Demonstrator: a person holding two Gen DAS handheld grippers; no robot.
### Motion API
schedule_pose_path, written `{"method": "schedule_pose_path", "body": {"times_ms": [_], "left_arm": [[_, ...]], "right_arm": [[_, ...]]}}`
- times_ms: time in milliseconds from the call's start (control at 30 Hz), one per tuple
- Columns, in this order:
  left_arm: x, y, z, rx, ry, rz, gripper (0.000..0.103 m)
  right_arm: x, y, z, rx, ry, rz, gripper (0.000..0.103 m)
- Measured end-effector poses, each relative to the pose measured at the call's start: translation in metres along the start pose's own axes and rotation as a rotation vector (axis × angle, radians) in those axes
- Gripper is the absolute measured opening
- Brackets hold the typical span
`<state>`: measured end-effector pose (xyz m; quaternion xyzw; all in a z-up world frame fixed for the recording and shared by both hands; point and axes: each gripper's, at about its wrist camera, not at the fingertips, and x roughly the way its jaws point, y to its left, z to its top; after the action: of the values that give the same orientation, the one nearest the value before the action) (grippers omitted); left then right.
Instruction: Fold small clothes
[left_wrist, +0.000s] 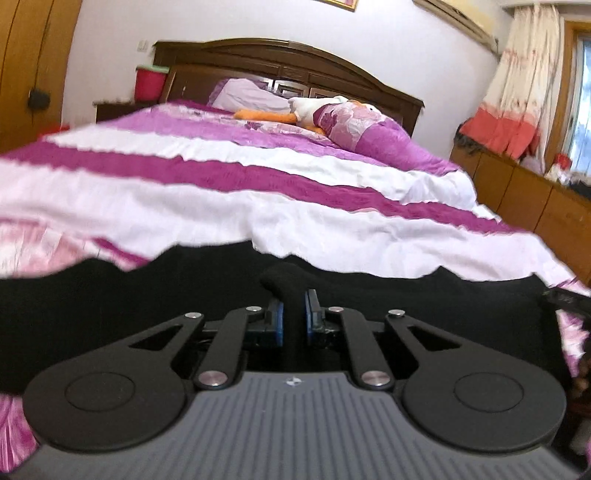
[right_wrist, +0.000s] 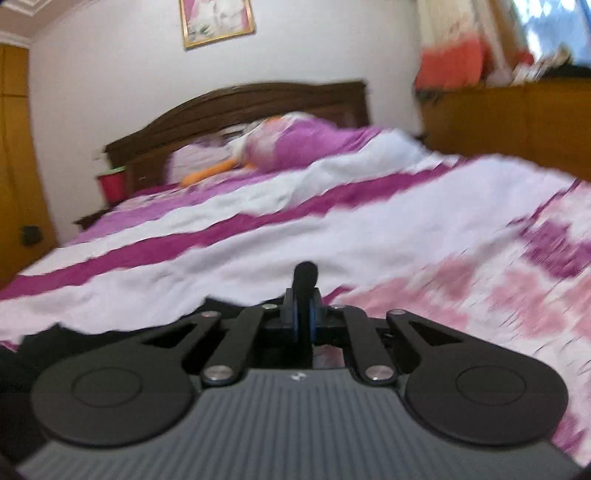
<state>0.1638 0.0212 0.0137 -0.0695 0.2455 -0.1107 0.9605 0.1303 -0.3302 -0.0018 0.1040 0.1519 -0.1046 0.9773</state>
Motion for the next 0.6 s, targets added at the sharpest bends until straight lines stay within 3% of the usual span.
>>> {"method": "schedule_pose_path", "body": {"times_ms": [67,167,233,400,467,533,600], "left_arm": [[0.018,-0.003,0.000,0.036,0.016,0.023,0.012],[0.053,0.002,-0.011,0.049,0.123,0.095,0.014],[0.059,0.008,-0.017,0.026,0.119,0.095,0.016],[0.058,0.009,-0.016,0.028,0.120,0.099,0.022],[0.054,0.009,-0.015,0.029,0.124,0.096,0.034],[0.045,0.011,-0.013,0.032,0.120,0.090,0.049],[0.029,0.010,-0.012,0.034,0.112,0.087,0.059]], "right_arm": [[0.008,-0.001,-0.002,-0.018,0.013,-0.047,0.008],[0.025,-0.004,-0.013,-0.027,0.072,-0.100,0.009],[0.035,-0.009,-0.017,-0.005,0.113,-0.130,0.009],[0.042,-0.013,-0.018,0.011,0.166,-0.125,0.012],[0.038,-0.017,-0.010,0.035,0.190,-0.088,0.015],[0.025,-0.026,-0.001,0.083,0.193,-0.045,0.025],[0.009,-0.034,0.007,0.110,0.179,-0.003,0.050]]}}
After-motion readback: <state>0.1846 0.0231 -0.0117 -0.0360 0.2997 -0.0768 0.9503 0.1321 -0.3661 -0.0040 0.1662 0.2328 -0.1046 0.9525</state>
